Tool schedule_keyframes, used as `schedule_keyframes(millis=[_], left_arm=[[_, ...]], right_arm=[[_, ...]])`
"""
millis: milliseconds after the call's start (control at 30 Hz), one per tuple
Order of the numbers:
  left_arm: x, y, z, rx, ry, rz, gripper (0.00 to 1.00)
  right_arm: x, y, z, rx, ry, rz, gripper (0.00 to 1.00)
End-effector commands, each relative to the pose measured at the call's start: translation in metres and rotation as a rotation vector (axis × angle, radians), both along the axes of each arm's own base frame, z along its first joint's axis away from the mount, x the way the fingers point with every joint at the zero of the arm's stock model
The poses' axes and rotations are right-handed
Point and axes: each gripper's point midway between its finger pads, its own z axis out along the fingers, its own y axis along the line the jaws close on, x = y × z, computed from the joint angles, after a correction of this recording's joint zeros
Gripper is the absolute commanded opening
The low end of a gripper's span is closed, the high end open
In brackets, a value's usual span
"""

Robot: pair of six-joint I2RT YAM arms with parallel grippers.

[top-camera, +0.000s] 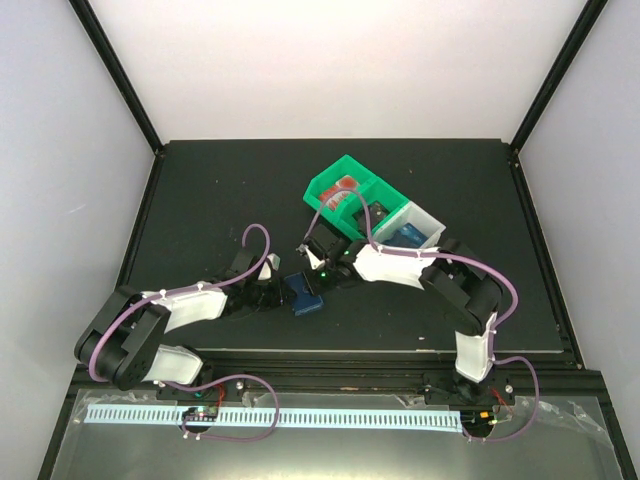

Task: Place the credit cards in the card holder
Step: Close the card holder at the center of the board.

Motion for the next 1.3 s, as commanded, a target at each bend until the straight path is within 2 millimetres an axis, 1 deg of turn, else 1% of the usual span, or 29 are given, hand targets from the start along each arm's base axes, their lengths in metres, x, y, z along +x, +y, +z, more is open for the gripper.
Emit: schedule_keyframes(millis=[0, 200, 300, 533, 633, 733, 767, 800, 833, 900, 933, 1000, 1067, 1133, 1167, 1200, 1267], left_arm=[[-0.021, 0.018, -0.029, 0.110, 0.103, 0.002, 0.18], [-0.021, 0.018, -0.029, 0.109, 0.103, 0.005, 0.18], [-0.021, 0.018, -0.029, 0.108, 0.102, 0.005, 0.18], [-0.021, 0.021, -0.027, 0.119, 0.096, 0.017, 0.18], [-0.020, 0.021, -0.027, 0.115, 0.097, 0.024, 0.18], [-0.019, 0.020, -0.024, 0.107, 0.092, 0.033, 0.18], [-0.018, 0.020, -0.022, 0.103, 0.085, 0.035, 0.19], [-0.016, 0.018, -0.018, 0.096, 0.074, 0.033, 0.21], [-0.014, 0.017, -0.014, 0.090, 0.061, 0.029, 0.23], [-0.008, 0.017, -0.002, 0.092, 0.027, 0.036, 0.28], [-0.005, 0.019, 0.002, 0.103, 0.015, 0.039, 0.30], [0.004, 0.022, 0.021, 0.115, -0.040, 0.054, 0.36], [0.010, 0.027, 0.036, 0.140, -0.080, 0.074, 0.41], [0.014, 0.035, 0.052, 0.169, -0.120, 0.100, 0.48], [0.017, 0.038, 0.062, 0.178, -0.147, 0.114, 0.52], [0.018, 0.044, 0.070, 0.193, -0.170, 0.132, 0.58], [0.020, 0.053, 0.091, 0.213, -0.231, 0.158, 0.69]], right_arm=[[-0.015, -0.009, -0.028, -0.120, 0.028, 0.042, 0.08], [-0.019, -0.019, -0.043, -0.225, 0.027, 0.041, 0.06], [-0.021, -0.025, -0.055, -0.289, 0.046, 0.034, 0.01], [-0.025, -0.036, -0.071, -0.388, 0.059, 0.027, 0.01], [-0.030, -0.038, -0.076, -0.415, 0.059, 0.035, 0.01], [-0.033, -0.032, -0.076, -0.405, 0.054, 0.046, 0.01], [-0.031, -0.026, -0.070, -0.370, 0.045, 0.046, 0.02], [-0.030, -0.019, -0.060, -0.323, 0.028, 0.050, 0.05], [-0.025, -0.012, -0.049, -0.285, 0.004, 0.044, 0.09], [-0.010, -0.001, -0.017, -0.208, -0.061, 0.018, 0.13], [0.001, 0.002, 0.000, -0.176, -0.093, -0.008, 0.14], [0.019, 0.002, 0.032, -0.113, -0.153, -0.059, 0.16], [0.034, -0.006, 0.065, -0.065, -0.226, -0.124, 0.20], [0.043, -0.021, 0.094, -0.029, -0.296, -0.191, 0.23], [0.046, -0.031, 0.107, -0.017, -0.333, -0.225, 0.25], [0.048, -0.042, 0.121, -0.001, -0.370, -0.259, 0.27], [0.051, -0.072, 0.145, 0.007, -0.455, -0.339, 0.32]])
